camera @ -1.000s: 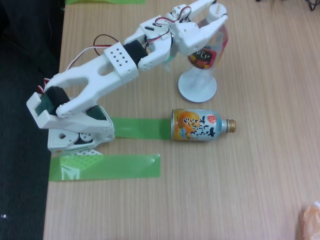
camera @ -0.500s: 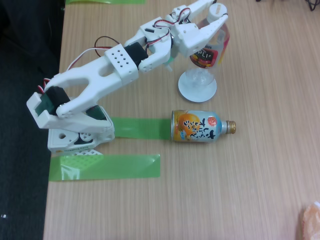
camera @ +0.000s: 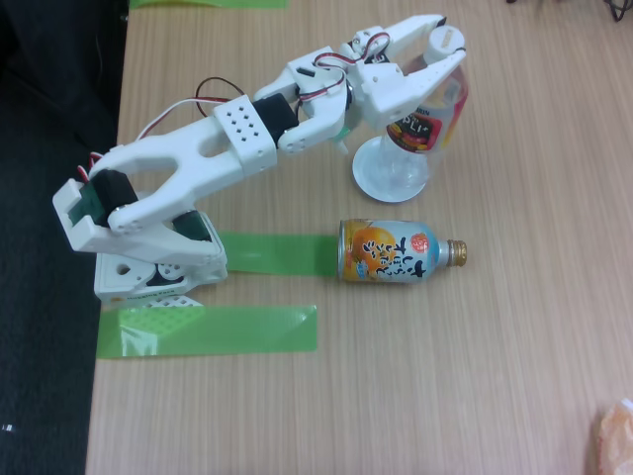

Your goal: Pick up the plastic bottle and stand it up on the white place

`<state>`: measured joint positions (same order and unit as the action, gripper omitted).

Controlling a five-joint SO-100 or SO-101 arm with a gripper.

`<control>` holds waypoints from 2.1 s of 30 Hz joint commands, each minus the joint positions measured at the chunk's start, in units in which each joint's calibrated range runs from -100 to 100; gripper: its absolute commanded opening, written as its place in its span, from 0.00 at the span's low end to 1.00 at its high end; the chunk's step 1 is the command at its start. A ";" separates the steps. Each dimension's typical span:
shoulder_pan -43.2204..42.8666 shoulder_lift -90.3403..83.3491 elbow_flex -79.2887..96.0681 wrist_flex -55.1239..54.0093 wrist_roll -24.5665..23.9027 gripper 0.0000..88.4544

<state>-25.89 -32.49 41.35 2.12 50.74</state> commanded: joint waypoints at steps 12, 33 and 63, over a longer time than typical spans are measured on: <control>0.11 -3.75 2.25 -0.15 -0.07 0.13; -0.93 -11.65 8.77 -0.15 0.14 0.13; -2.63 -11.57 10.76 -0.66 0.20 0.13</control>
<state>-28.73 -42.51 52.46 2.12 50.74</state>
